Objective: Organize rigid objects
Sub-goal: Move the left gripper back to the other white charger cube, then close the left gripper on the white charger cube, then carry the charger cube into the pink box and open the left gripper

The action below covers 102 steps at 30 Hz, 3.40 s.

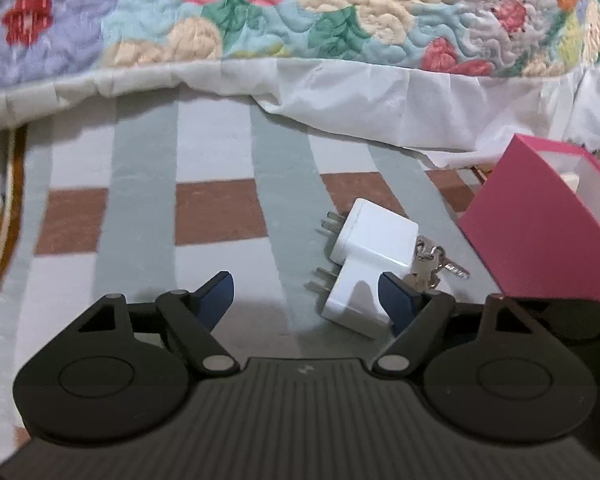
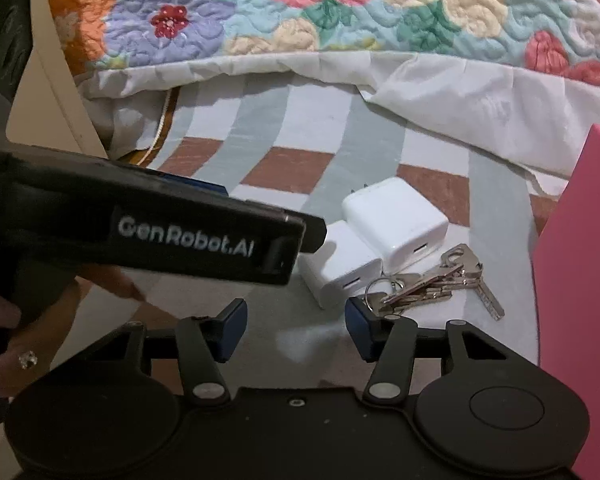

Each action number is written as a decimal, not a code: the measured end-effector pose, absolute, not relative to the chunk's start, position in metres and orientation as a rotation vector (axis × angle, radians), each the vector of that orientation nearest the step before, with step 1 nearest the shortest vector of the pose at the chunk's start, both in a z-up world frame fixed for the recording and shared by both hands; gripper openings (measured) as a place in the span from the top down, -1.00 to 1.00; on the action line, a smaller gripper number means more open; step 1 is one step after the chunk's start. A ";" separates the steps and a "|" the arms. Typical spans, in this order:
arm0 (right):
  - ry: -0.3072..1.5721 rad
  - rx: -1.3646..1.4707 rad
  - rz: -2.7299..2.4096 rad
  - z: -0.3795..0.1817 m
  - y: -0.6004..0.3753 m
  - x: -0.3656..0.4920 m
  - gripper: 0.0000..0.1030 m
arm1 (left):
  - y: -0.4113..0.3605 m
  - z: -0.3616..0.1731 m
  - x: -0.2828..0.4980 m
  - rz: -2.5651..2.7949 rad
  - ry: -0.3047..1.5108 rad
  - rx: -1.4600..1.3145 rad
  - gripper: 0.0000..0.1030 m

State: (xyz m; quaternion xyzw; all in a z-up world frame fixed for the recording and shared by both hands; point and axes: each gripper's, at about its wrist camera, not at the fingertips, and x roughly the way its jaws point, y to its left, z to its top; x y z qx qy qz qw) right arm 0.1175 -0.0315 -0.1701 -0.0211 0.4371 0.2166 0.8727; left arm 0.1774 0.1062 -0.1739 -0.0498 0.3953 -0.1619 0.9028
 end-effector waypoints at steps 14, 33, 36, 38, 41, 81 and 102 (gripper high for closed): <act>0.866 -0.108 0.440 -0.170 -0.028 0.116 -0.15 | 0.107 -0.188 0.190 -0.497 0.946 -0.277 0.43; 0.877 -0.162 0.461 -0.169 -0.030 0.097 -0.02 | 0.128 -0.206 0.187 -0.437 1.212 -0.569 0.40; 0.890 -0.137 0.449 -0.167 -0.037 0.099 0.21 | 0.126 -0.201 0.184 -0.451 1.197 -0.524 0.45; 0.894 -0.139 0.459 -0.165 -0.038 0.097 0.21 | 0.121 -0.197 0.181 -0.463 1.194 -0.486 0.45; 0.881 -0.207 0.465 -0.160 -0.032 0.087 0.20 | 0.114 -0.186 0.171 -0.479 1.189 -0.419 0.46; 0.774 -0.308 0.291 0.003 -0.153 0.014 0.09 | -0.044 -0.007 0.089 -0.794 1.031 -0.075 0.45; 1.012 0.207 0.277 -0.052 -0.229 0.051 0.06 | -0.084 -0.080 0.140 -0.720 1.253 -0.211 0.25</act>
